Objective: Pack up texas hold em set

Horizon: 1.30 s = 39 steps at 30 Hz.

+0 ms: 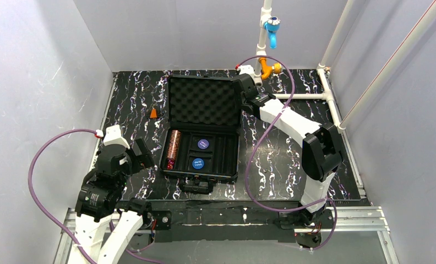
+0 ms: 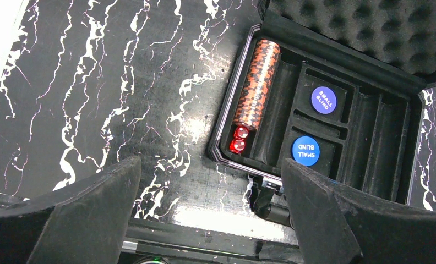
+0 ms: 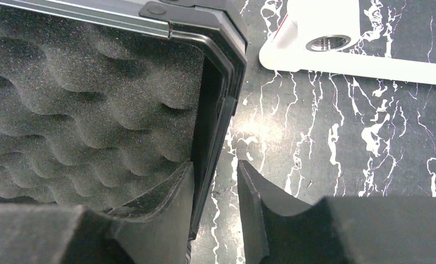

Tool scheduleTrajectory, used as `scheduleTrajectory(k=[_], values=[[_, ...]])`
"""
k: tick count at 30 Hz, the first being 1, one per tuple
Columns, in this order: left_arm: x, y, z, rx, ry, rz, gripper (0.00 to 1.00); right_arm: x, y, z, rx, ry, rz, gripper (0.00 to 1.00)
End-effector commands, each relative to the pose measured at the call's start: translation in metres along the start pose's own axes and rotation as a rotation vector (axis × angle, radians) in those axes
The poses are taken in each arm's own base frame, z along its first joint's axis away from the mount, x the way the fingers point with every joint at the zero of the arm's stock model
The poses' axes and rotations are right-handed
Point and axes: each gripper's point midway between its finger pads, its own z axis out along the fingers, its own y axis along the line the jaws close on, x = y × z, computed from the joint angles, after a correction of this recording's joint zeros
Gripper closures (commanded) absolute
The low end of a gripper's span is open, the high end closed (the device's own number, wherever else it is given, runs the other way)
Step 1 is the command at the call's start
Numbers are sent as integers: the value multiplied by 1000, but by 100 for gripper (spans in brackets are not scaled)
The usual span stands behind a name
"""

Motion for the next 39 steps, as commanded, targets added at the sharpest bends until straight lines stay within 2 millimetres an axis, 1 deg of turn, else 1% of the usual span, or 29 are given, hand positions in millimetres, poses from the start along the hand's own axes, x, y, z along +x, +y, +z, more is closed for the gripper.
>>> scheduleTrajectory(k=[1, 4, 7, 9, 11, 14, 17, 20, 21, 24, 28, 29, 30, 34, 39], values=[[0, 1, 3, -11, 7, 11, 1, -10, -1, 11, 13, -45, 24, 59], [0, 2, 3, -13, 4, 11, 1, -6, 0, 18, 7, -32, 17, 65], [0, 2, 3, -14, 5, 11, 1, -5, 3, 21, -11, -29, 13, 75], [0, 2, 3, -15, 7, 12, 1, -3, 5, 22, -25, -25, 8, 84], [0, 2, 3, -15, 8, 12, 1, -2, 6, 19, -39, -24, 5, 98], [0, 2, 3, -16, 7, 12, 1, -2, 4, 12, -55, -41, 10, 99], [-1, 3, 3, -23, 3, 12, 1, -2, 6, -1, -108, -80, 13, 99], [-3, 2, 2, -21, 3, 10, 1, 7, 5, -12, -147, -116, 0, 99], [-4, 1, 2, -17, 4, 10, 1, 6, 4, -19, -162, -141, 0, 99], [-10, -3, 0, -4, 4, 4, 1, 19, 4, -30, -193, -177, -16, 99], [-24, -13, 0, 18, -6, -4, 1, 35, 3, -43, -194, -211, -64, 99], [-27, -15, 1, 23, -8, -3, 1, 32, 3, -47, -191, -233, -69, 99], [-30, -17, 2, 27, -11, -3, 1, 36, 5, -51, -194, -242, -84, 99], [-43, -26, 7, 40, -17, -3, 0, 37, 9, -70, -181, -316, -124, 99], [-63, -41, 12, 74, -35, -14, 1, 53, 14, -91, -130, -396, -158, 99]])
